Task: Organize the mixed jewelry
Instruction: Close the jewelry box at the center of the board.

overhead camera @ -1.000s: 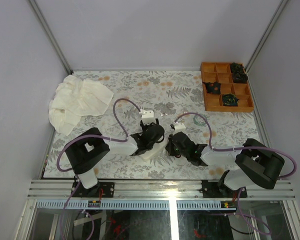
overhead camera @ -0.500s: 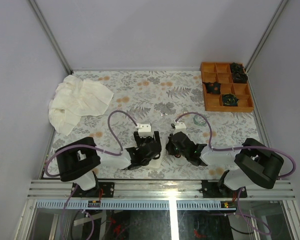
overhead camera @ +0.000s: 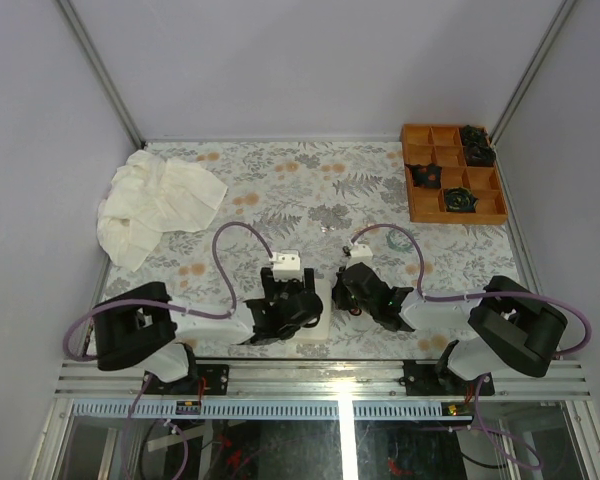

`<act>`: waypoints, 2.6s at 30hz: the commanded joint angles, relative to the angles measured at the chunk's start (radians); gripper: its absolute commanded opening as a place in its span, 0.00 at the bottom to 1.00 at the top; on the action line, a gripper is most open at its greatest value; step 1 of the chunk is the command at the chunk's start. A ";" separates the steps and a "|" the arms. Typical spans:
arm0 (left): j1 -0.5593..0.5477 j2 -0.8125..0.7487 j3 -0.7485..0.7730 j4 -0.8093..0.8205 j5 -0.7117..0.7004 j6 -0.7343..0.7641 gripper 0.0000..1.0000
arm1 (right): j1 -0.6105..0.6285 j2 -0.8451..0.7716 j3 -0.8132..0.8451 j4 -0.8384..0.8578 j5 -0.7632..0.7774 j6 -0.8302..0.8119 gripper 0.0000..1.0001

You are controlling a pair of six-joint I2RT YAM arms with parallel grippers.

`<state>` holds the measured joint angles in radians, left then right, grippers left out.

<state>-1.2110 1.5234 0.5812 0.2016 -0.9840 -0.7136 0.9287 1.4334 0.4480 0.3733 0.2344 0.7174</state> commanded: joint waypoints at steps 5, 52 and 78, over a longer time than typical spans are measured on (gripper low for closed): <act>-0.041 -0.230 0.043 -0.412 -0.058 -0.257 0.67 | 0.000 -0.022 0.006 -0.053 0.035 0.043 0.00; -0.238 0.458 -0.074 0.487 -0.106 -0.162 0.15 | 0.108 -0.049 -0.065 0.053 0.014 0.071 0.00; -0.227 0.588 -0.115 0.532 0.046 -0.300 0.07 | 0.003 -0.027 0.100 -0.105 0.067 -0.151 0.00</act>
<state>-1.4292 1.9209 0.5262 0.9722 -1.2942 -0.8669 0.9520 1.3869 0.4843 0.2173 0.3080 0.6140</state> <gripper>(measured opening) 0.072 0.019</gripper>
